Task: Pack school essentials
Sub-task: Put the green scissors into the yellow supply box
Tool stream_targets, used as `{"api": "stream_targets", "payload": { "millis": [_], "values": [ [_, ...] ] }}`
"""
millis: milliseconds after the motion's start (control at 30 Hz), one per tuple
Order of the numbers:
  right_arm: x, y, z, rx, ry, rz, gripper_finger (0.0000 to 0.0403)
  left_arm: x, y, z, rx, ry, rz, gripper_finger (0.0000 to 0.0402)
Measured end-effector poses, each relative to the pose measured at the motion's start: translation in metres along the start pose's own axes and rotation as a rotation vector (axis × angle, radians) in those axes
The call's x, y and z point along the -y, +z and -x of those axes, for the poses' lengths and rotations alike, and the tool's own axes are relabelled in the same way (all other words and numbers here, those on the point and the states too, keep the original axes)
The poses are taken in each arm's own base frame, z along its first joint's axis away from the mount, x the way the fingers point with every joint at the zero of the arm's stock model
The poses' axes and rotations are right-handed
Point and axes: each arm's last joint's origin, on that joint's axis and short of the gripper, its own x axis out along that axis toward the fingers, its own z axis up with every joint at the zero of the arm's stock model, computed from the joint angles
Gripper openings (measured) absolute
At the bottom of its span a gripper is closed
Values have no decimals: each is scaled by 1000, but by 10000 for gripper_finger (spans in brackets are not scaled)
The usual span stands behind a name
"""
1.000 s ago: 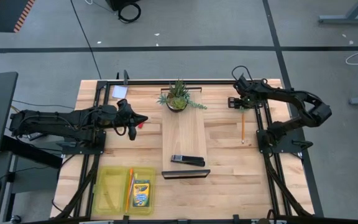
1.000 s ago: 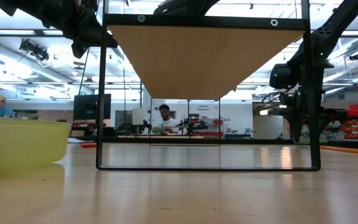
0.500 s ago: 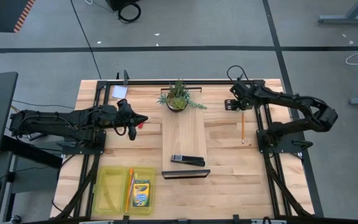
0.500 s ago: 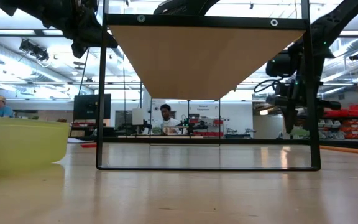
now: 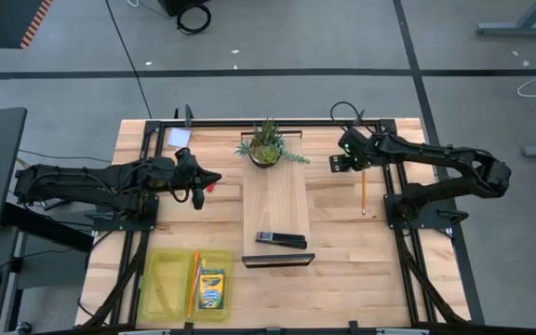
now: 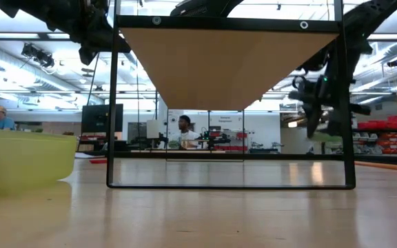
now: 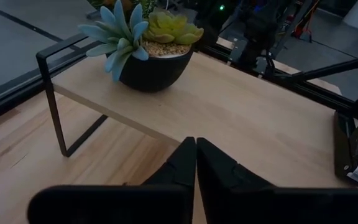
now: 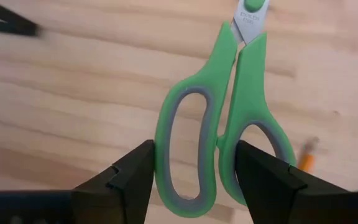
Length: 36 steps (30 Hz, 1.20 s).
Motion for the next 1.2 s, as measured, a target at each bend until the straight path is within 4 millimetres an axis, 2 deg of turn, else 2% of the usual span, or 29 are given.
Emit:
{"api": "stream_targets", "payload": {
  "millis": [367,633,967,1200],
  "values": [
    [-48,24,62,178,186,127,216,2,5,0,46,-19,82,41],
    [-72,34,110,285,275,184,216,5,8,1,61,-91,149,66],
    [-99,22,161,351,449,234,216,8,9,1,33,-187,257,89],
    [-115,7,186,415,571,259,216,11,13,2,40,-269,327,94]
  ]
}}
